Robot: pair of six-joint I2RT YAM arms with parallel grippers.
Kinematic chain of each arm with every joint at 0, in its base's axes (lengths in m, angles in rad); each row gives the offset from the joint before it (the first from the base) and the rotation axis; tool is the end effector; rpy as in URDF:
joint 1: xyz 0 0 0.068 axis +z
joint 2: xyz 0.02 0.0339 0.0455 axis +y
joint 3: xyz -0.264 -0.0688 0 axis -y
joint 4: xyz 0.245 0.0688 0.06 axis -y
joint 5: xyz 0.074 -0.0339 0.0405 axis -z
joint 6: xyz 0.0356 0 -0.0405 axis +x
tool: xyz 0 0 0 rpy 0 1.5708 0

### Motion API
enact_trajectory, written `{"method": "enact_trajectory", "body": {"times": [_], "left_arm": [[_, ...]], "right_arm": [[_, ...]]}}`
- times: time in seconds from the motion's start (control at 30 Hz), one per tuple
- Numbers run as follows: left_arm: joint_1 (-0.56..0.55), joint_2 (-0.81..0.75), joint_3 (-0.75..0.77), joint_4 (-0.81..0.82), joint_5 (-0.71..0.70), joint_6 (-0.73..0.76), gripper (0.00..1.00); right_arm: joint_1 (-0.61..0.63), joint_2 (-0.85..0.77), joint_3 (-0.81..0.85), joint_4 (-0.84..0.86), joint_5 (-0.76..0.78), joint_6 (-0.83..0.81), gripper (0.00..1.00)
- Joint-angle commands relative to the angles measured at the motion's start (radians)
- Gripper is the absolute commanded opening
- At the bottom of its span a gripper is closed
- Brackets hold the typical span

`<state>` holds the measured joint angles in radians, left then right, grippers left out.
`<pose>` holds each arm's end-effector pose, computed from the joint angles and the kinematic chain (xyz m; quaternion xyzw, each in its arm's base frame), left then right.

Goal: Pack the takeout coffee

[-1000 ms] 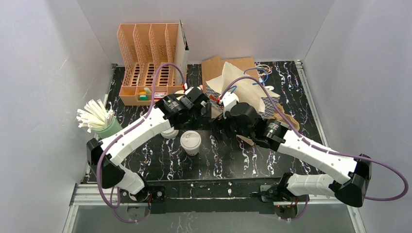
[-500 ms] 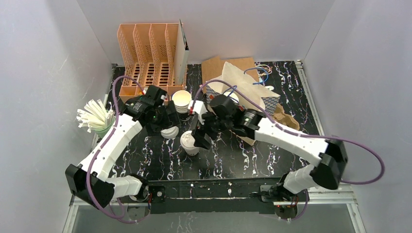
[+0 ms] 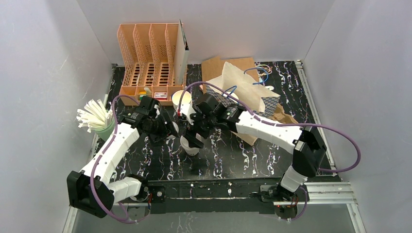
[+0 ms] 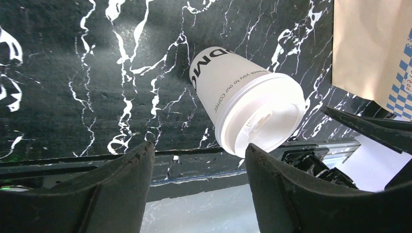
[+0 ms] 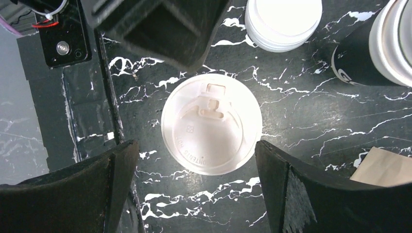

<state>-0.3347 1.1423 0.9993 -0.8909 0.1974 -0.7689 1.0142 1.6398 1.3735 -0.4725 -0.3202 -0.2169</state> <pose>0.2027 -0.0779 0.2845 -0.1811 0.9426 -0.2193 0.1750 0.1860 0.3201 0.2977 -0.5740 0.7001 0.2892 0.3110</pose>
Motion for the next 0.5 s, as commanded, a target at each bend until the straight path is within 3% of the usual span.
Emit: {"method": "enact_trajectory", "body": {"times": [0.0, 0.47], "left_arm": [[0.01, -0.026, -0.034, 0.047, 0.094, -0.033, 0.65], [0.011, 0.002, -0.094, 0.103, 0.137, -0.058, 0.6]], "right_arm": [[0.004, 0.029, 0.073, -0.006, 0.009, -0.009, 0.98], [0.05, 0.113, 0.138, -0.062, 0.173, 0.004, 0.98]]}}
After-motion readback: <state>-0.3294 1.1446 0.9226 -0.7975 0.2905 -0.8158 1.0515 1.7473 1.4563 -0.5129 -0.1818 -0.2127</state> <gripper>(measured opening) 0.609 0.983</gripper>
